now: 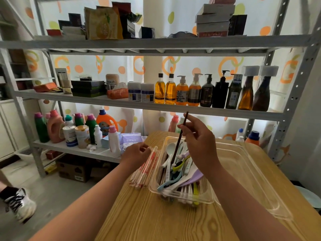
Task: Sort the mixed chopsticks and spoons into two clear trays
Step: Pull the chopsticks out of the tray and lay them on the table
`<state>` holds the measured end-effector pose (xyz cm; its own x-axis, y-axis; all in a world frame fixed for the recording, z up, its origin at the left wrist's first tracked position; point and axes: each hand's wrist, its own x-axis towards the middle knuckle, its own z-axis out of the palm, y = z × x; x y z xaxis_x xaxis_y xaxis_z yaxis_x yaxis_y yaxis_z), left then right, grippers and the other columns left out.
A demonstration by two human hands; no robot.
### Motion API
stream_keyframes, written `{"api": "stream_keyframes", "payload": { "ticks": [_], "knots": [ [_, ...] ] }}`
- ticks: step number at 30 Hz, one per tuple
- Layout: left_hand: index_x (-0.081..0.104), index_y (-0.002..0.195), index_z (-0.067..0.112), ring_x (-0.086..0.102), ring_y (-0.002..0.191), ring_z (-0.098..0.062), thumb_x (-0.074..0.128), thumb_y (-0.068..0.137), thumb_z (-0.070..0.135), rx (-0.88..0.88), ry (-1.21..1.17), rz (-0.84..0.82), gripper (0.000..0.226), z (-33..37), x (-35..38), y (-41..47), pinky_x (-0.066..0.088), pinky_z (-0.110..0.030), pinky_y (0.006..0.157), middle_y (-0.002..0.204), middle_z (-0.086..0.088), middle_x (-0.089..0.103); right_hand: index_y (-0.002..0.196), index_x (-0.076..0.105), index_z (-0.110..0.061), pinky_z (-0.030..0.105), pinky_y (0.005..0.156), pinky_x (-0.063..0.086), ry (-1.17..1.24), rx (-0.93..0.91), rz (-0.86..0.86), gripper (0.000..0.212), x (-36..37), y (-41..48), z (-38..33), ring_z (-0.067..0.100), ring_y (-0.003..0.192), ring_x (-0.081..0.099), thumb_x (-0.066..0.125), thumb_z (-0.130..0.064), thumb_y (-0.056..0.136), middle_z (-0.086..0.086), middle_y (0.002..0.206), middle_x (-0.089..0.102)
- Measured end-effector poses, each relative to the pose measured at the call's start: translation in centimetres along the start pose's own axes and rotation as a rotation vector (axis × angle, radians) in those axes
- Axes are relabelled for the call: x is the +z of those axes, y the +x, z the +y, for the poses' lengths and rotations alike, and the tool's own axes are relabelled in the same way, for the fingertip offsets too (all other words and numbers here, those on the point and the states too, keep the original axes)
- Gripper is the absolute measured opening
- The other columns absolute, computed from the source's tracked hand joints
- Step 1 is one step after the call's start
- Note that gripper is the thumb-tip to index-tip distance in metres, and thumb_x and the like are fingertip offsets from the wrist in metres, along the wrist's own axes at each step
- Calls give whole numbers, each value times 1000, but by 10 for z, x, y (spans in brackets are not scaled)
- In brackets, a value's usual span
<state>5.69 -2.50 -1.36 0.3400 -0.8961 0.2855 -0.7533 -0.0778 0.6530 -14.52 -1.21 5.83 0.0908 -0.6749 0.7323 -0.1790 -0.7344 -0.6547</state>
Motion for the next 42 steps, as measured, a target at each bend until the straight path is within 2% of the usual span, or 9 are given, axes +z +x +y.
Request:
{"api": "stream_keyframes", "payload": {
  "ticks": [4, 7, 10, 14, 18, 23, 28, 34, 42],
  "knots": [
    [64, 115, 26, 63, 97, -9, 56, 91, 43, 219, -267, -136, 30, 23, -1, -3, 53, -29, 85, 108, 6, 67, 112, 61, -26, 9, 74, 47, 77, -17, 136, 25, 0, 11, -13, -3, 88, 61, 61, -15, 89, -13, 96, 65],
    [65, 108, 35, 63, 93, 5, 58, 86, 45, 342, -409, -253, 26, 41, -5, -12, 52, -15, 78, 100, 18, 67, 116, 62, -15, 19, 80, 53, 197, 42, 233, 27, 0, 19, -18, 6, 90, 64, 61, -12, 89, -2, 98, 69],
    [69, 98, 35, 66, 92, -1, 62, 81, 43, 413, -489, -346, 21, 52, -6, -19, 53, -18, 78, 96, 15, 71, 118, 63, -9, 30, 83, 56, 242, 100, 345, 29, -3, 29, -15, 13, 95, 66, 60, -14, 90, 2, 101, 70],
    [72, 87, 29, 68, 89, -23, 66, 79, 37, 395, -601, -385, 13, 53, -7, -21, 54, -37, 84, 85, 3, 73, 117, 63, -5, 30, 83, 56, 253, 179, 384, 29, -3, 34, -5, 15, 96, 66, 60, -13, 90, 7, 102, 70],
    [70, 93, 24, 68, 87, -8, 67, 85, 18, 360, -646, -476, 11, 58, -8, -23, 52, -19, 76, 87, 7, 73, 115, 65, -8, 23, 81, 55, 285, 263, 417, 25, 1, 31, 8, 13, 93, 67, 60, -13, 90, 6, 101, 70],
    [71, 93, 13, 67, 80, -8, 64, 88, 14, 347, -562, -597, 8, 58, -4, -25, 50, -16, 72, 81, 7, 71, 111, 66, -10, 22, 78, 56, 374, 388, 426, 22, 3, 28, 18, 10, 86, 68, 60, -13, 90, 1, 92, 70],
    [73, 83, 24, 50, 59, -17, 67, 84, 33, 213, -605, -392, 11, 50, -1, -17, 41, -24, 57, 66, 5, 67, 112, 64, -7, 23, 75, 55, 375, 492, 300, 23, -1, 24, 32, 15, 87, 66, 58, -15, 92, 4, 95, 68],
    [71, 91, 9, 41, 37, -6, 62, 91, 32, -79, -504, -119, 25, 29, -3, -2, 36, -17, 39, 65, 3, 65, 107, 66, -3, 27, 73, 54, 179, 544, 134, 20, -5, 9, 51, 16, 74, 63, 55, -8, 91, 8, 90, 67],
    [69, 67, 13, 56, 45, -13, 55, 92, 46, -192, 54, -50, 43, -16, 3, 2, 50, -28, 64, 73, -4, 72, 92, 72, -10, 19, 69, 45, -224, 396, -147, 11, -3, -7, 57, 13, 80, 62, 64, -11, 83, 0, 83, 66]
  ]
}}
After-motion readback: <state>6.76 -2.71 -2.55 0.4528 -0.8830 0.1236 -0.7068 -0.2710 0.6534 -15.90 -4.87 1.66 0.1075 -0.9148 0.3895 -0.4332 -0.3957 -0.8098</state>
